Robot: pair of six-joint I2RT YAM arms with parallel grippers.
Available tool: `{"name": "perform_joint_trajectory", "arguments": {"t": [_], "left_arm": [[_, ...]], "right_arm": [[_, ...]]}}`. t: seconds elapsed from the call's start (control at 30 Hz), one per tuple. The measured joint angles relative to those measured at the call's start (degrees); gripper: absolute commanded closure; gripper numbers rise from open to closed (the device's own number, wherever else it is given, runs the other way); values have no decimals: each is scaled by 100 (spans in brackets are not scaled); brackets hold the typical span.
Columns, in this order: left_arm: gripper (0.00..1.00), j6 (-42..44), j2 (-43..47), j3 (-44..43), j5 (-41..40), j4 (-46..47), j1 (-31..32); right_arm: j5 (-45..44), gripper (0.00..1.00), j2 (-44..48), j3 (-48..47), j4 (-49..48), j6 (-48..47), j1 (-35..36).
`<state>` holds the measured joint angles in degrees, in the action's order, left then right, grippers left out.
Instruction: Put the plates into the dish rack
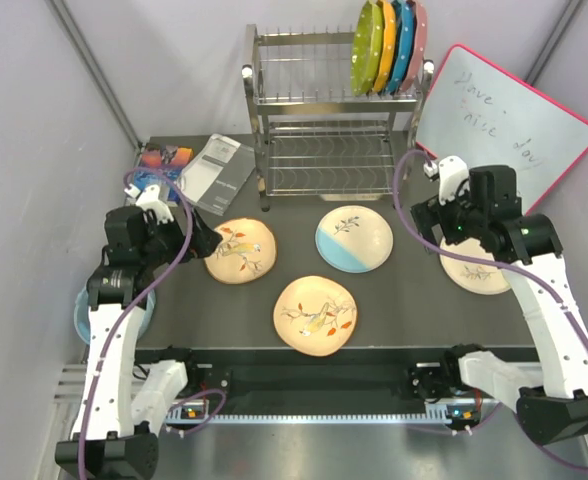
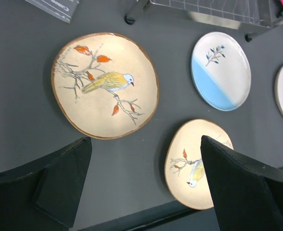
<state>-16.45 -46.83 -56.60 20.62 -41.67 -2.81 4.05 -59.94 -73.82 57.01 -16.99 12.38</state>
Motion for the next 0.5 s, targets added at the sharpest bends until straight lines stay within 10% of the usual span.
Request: {"name": "perform_joint_trajectory", "arguments": {"t": [0.5], "left_arm": [[11, -1419, 184, 2632, 1357, 227, 31]], "right_arm": [[2599, 0, 466, 1436, -992, 1119, 26]]}}
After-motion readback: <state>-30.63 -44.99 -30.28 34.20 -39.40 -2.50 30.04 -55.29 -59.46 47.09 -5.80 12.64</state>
